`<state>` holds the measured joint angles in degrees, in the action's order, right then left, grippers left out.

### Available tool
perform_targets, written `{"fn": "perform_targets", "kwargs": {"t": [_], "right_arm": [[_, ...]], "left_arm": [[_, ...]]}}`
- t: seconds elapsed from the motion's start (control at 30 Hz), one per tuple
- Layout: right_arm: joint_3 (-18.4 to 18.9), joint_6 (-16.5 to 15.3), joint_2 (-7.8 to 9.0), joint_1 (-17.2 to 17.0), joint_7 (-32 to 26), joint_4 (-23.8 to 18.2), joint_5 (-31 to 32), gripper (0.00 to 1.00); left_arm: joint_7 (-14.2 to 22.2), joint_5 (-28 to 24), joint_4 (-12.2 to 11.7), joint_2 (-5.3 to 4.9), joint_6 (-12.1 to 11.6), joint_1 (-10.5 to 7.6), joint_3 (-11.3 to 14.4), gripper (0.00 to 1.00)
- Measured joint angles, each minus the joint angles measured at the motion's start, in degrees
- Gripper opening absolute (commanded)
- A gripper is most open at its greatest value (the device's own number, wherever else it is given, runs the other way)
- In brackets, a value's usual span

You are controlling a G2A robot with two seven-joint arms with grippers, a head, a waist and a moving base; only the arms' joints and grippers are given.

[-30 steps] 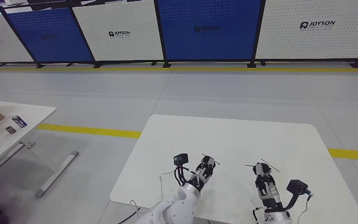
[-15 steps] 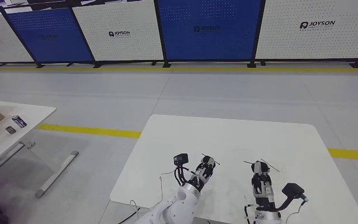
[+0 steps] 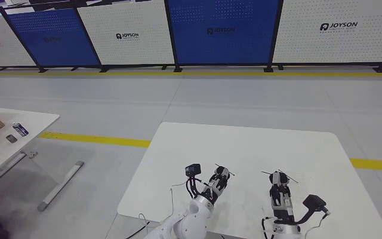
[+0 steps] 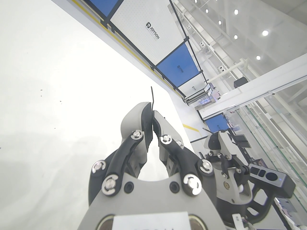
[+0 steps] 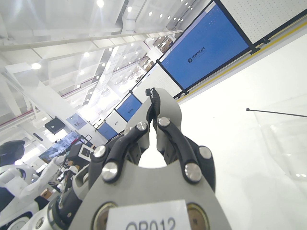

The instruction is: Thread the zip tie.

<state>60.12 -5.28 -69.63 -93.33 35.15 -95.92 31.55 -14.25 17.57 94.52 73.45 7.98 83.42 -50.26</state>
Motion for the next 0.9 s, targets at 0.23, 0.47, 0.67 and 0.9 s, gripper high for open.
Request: {"fn": "perform_targets", "kwargs": {"t": [0.23,0.47,0.67,0.9], "right_arm": [[-2.1,4.6,-1.27,0.7,3.0,0.9,1.8,0.0],[-2.0,4.4,-1.25,0.7,3.0,0.9,1.7,0.0],[-2.0,4.4,-1.25,0.7,3.0,0.9,1.7,0.0],[-1.9,4.8,-1.32,0.7,3.1,0.8,2.0,0.0]], "left_arm": [[0.0,0.0,0.0,0.0,0.0,0.0,0.0,0.0],[0.0,0.0,0.0,0.0,0.0,0.0,0.0,0.0],[0.0,0.0,0.0,0.0,0.0,0.0,0.0,0.0],[0.0,0.0,0.0,0.0,0.0,0.0,0.0,0.0]]}}
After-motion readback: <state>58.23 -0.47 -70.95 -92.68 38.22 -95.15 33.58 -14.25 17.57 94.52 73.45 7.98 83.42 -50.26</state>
